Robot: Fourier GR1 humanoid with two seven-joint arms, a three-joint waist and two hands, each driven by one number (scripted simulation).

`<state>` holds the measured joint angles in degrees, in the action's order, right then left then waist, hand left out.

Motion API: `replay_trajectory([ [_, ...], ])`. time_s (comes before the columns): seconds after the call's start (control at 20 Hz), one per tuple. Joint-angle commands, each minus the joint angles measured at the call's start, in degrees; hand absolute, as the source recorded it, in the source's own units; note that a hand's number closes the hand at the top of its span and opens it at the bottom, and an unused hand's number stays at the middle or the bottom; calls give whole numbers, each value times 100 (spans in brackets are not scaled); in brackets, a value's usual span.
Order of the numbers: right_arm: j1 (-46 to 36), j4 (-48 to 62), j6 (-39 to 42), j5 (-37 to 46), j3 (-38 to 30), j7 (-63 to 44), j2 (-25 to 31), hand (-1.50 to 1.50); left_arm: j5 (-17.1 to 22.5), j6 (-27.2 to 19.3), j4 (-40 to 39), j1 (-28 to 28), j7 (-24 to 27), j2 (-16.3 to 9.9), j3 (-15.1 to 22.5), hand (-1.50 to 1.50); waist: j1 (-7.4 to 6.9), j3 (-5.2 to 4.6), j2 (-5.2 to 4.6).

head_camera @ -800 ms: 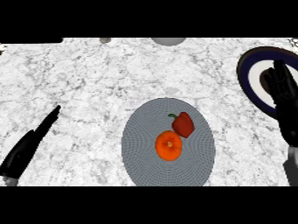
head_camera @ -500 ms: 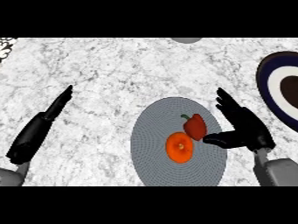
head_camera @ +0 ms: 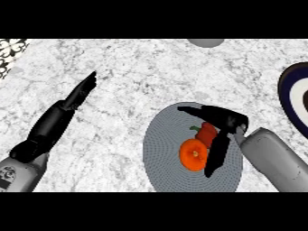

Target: Pick the squash from the placemat and place it in the plate

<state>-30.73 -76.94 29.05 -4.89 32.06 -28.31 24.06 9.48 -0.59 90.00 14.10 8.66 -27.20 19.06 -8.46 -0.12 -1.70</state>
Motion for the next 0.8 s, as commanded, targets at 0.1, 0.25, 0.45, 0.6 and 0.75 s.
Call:
replay_trajectory([
  [0.1,-1730,1198,1172,249,549,-390,-762,-150,113,-118,-45,239,-359,134,-197,0,366,10,84],
  [0.25,-2277,1961,1291,133,533,-1087,-1588,-150,263,13,35,92,-426,-76,-459,0,488,6,126],
  [0.45,-2845,2837,2012,-669,-58,-1935,-1883,-150,241,24,224,-195,-541,-111,-480,0,616,5,160],
  [0.6,-2988,3286,2527,-1026,-41,-2324,-2084,-150,234,27,265,-160,-529,-60,-533,0,673,5,170],
  [0.75,-3312,3982,2932,-1082,-1,-2363,-2121,-150,109,-89,105,19,-579,85,-528,0,682,6,139],
])
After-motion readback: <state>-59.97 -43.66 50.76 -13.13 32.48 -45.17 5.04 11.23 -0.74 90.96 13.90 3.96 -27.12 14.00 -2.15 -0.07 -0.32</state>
